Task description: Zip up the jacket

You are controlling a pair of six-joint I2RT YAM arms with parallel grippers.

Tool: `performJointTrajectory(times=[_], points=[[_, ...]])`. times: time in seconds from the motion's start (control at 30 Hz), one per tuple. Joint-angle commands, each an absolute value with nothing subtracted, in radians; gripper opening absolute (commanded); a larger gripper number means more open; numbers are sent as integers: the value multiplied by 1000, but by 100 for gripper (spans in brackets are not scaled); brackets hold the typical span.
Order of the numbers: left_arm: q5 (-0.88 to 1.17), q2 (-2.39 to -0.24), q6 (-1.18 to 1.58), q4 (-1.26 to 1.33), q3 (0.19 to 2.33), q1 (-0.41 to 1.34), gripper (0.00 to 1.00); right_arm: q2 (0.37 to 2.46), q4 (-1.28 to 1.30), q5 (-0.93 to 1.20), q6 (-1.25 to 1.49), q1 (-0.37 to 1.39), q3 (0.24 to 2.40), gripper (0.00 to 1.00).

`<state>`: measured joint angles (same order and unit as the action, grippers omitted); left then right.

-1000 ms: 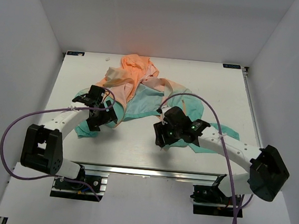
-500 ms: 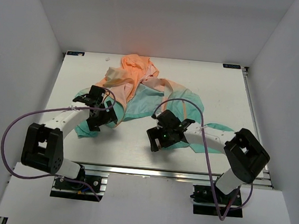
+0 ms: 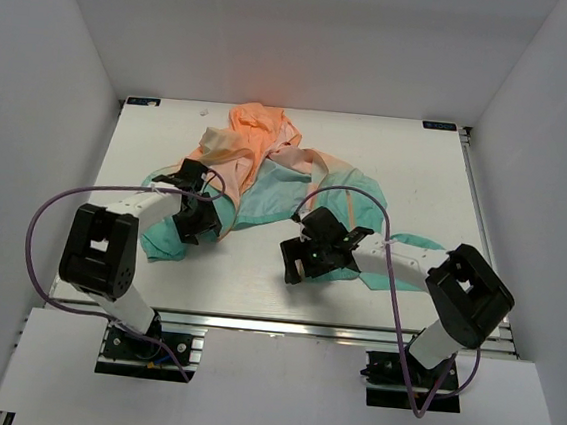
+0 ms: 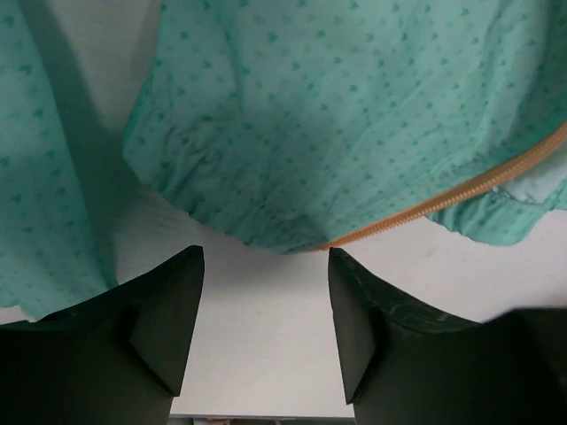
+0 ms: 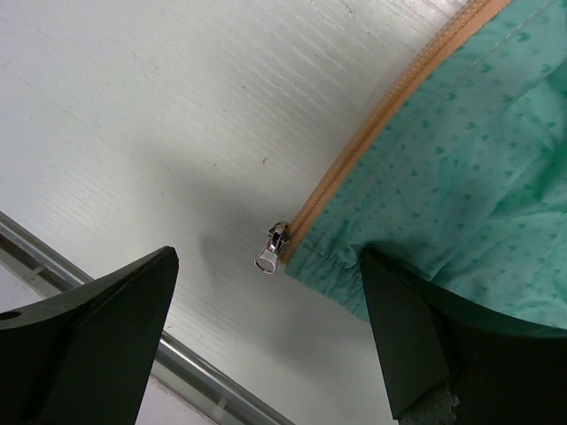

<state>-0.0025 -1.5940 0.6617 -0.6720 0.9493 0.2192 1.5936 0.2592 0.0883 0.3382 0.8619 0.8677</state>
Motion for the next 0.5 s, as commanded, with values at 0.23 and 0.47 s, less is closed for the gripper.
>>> performJointTrajectory(times=[0.23, 0.47], points=[[-31, -1672, 687, -640, 1008, 250, 35, 1574, 238, 129, 365, 857, 808, 89], [-34, -1589, 693, -647, 976, 267, 0, 1565, 216, 149, 367, 857, 789, 89]])
